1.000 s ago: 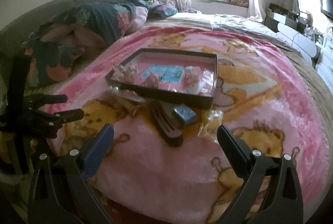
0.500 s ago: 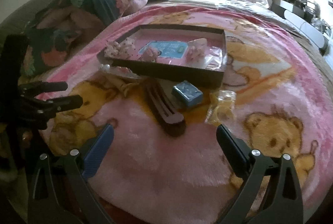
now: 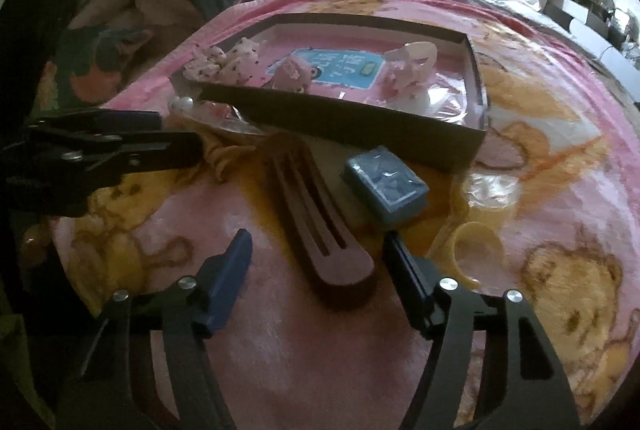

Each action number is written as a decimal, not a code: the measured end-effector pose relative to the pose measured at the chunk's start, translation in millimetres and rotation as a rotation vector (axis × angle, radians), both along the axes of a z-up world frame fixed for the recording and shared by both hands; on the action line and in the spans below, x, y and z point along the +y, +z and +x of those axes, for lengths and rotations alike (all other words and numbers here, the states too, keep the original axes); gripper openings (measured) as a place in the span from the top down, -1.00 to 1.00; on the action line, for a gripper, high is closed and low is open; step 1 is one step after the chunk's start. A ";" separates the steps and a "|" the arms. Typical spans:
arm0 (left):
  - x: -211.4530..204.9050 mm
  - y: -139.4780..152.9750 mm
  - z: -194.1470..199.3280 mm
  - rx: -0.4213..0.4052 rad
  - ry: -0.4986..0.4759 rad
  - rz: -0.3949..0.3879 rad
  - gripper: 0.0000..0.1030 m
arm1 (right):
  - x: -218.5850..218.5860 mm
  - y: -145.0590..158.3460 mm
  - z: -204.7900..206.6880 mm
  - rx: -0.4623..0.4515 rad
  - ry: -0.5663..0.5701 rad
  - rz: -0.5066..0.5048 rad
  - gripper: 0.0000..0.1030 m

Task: Organize jewelry
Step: 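Grasp the brown comb with the right tool while the left tool reaches the coil hair tie, then carry the pink-bead plastic bag into the box with the left tool while the right tool places the comb, then open both tools and withdraw them from the box over the blanket, then grasp the beige coil hair tie with the left tool while the right tool grasps the yellow bangle bag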

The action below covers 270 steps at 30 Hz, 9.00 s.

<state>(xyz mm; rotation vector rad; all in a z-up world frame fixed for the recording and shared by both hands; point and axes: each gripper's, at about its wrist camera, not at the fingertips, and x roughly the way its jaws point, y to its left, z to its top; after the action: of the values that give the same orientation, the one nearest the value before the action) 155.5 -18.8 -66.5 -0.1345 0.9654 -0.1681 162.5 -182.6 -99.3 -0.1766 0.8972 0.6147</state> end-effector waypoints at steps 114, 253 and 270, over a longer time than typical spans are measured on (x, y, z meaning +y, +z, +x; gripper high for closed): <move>37.6 17.0 108.1 -0.057 0.127 0.063 -0.31 | 12.7 45.1 120.9 -0.067 -0.047 0.046 0.39; -14.7 -33.7 18.9 0.007 0.104 0.080 -0.03 | -83.5 5.8 40.1 0.072 -0.342 0.037 -0.25; 0.1 -20.1 -5.2 -0.006 0.048 -0.037 0.47 | -83.7 -3.8 40.3 0.059 -0.338 0.012 0.24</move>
<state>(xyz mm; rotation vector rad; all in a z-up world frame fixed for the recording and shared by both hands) 150.3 -18.7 -86.6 -0.1910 0.9525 -0.1418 202.8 -266.3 -103.2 0.0057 0.9539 0.3116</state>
